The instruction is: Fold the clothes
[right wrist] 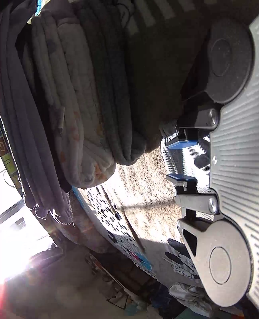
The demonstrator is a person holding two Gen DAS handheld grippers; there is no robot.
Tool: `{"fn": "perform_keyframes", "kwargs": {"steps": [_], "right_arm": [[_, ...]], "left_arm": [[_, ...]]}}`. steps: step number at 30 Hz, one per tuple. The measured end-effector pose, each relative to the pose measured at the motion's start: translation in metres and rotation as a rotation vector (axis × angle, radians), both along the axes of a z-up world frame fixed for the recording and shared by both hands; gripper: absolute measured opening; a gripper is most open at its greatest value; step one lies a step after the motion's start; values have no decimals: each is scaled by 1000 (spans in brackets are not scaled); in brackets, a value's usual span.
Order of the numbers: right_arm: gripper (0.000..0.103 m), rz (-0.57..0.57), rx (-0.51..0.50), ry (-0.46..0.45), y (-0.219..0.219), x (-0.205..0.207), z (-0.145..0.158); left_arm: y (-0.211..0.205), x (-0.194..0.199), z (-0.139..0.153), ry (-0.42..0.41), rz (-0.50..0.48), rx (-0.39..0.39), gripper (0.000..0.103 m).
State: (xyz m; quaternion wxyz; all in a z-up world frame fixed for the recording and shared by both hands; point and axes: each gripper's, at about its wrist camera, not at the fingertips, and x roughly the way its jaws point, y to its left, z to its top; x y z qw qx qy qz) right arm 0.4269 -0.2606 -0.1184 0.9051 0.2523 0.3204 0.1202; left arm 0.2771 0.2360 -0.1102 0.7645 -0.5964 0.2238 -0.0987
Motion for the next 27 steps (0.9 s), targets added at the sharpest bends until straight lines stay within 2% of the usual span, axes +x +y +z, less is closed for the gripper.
{"fn": "perform_keyframes", "kwargs": {"steps": [4,6,10,13,18,21,23,27], "right_arm": [[52,229,138,24,47,-15,13],[52,323,216,67,75,-24,12],[50,235,181,164,88,-31,0],[48,98,191,153,52,-38,0],[55,-106,121,86,0,-39,6],[59,-194,43,50,-23,-45,11],[60,-220,77,44,-35,-54,17],[60,-151,-12,-25,-34,-90,53]], "left_arm": [[-3,-1,-1,-2,2,-12,60],[-4,0,-1,-4,-6,-23,60],[-5,0,0,-6,-15,-26,60],[-4,4,1,-9,-13,-44,60],[-1,5,2,-23,-20,-62,60],[1,6,3,-28,-18,-63,60],[5,6,7,-41,-14,-58,60],[20,-5,21,-88,29,-41,60]]}}
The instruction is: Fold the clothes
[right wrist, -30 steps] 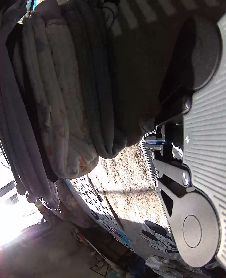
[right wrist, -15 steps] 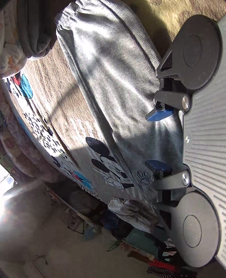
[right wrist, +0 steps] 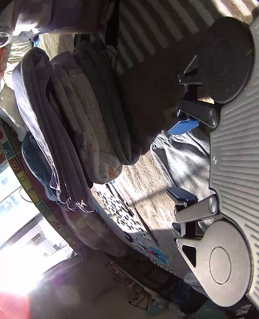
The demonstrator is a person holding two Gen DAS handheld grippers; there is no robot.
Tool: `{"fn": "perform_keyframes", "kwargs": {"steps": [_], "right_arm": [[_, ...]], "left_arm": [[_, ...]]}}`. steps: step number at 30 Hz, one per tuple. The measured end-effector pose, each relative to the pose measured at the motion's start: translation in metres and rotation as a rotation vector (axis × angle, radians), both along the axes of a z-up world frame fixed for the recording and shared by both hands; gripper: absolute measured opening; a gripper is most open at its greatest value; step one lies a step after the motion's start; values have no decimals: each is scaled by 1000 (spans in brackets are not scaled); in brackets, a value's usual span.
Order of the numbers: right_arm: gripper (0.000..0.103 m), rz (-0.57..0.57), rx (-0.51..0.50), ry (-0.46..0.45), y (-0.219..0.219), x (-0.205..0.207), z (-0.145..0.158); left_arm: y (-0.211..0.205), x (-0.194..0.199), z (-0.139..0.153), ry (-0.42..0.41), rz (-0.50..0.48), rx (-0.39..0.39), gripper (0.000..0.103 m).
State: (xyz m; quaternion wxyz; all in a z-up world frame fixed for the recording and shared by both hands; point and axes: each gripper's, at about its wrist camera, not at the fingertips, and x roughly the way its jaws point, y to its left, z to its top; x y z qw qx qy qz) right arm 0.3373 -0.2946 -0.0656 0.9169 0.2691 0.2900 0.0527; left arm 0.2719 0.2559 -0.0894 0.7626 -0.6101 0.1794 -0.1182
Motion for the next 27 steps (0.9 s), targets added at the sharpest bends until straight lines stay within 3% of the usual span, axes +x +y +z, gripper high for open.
{"fn": "perform_keyframes", "kwargs": {"steps": [4,7,11,13,17,19,22,24,26,27], "right_arm": [[61,94,-95,-102,2,-57,45],[65,155,-187,-185,1,-112,68],[65,239,-314,-236,7,-176,73],[65,296,-397,-234,17,-201,68],[65,420,-560,-211,42,-236,39],[65,504,-652,-201,58,-252,22],[65,587,-749,-105,72,-263,-10],[65,623,-811,-54,78,-269,-31],[65,612,-796,-71,72,-276,-40],[65,599,-776,-72,68,-277,-38]], "left_arm": [[24,-24,19,-56,72,7,60],[39,-47,31,-84,90,54,60],[34,-72,30,-73,71,58,60],[23,-77,28,-45,22,99,60],[-16,-75,27,4,-160,228,60],[-37,-80,29,4,-230,329,63],[-59,-79,17,181,-250,567,65],[-64,-84,2,236,-234,669,54],[-62,-95,4,228,-202,690,55],[-59,-101,9,209,-183,681,62]]}}
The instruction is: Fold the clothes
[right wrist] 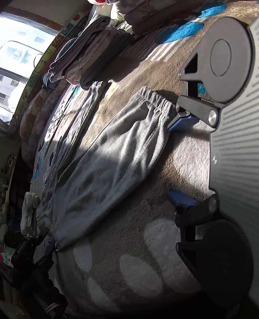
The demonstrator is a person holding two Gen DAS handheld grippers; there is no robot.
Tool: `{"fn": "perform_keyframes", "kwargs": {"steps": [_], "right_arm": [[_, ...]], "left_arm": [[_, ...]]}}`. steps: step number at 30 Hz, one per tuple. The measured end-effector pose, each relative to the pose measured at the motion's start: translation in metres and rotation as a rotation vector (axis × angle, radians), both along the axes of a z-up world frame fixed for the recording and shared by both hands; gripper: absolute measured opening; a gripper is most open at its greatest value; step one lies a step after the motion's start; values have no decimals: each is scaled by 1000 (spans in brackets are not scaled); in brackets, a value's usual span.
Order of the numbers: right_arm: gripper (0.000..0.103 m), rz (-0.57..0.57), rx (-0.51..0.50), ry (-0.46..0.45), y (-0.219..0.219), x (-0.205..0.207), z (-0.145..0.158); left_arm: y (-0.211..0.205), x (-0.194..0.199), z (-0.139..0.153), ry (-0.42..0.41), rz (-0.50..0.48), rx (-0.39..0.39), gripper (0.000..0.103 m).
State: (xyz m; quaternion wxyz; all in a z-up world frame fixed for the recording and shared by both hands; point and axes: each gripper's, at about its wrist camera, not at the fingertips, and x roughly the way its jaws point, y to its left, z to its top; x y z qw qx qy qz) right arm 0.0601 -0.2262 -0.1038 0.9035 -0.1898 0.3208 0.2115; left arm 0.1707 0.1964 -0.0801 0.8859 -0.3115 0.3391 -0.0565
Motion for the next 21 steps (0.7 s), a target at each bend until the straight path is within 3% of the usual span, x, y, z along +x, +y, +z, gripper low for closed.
{"fn": "perform_keyframes", "kwargs": {"steps": [4,8,10,13,17,21], "right_arm": [[64,1,-51,-70,-4,-12,8],[60,56,-158,-124,-7,-20,8],[60,94,-216,-136,-6,-23,6],[60,145,-291,-153,-5,-28,-1],[59,176,-328,-179,-3,-32,-5],[59,217,-378,-207,0,-35,-9]], "left_arm": [[15,-28,12,-50,54,14,63],[18,-48,41,-115,73,169,63],[10,-52,58,-159,31,334,63],[-10,-50,65,-187,-97,671,63],[-34,-49,45,-231,-285,1051,63],[-52,-48,9,-255,-467,1364,62]]}}
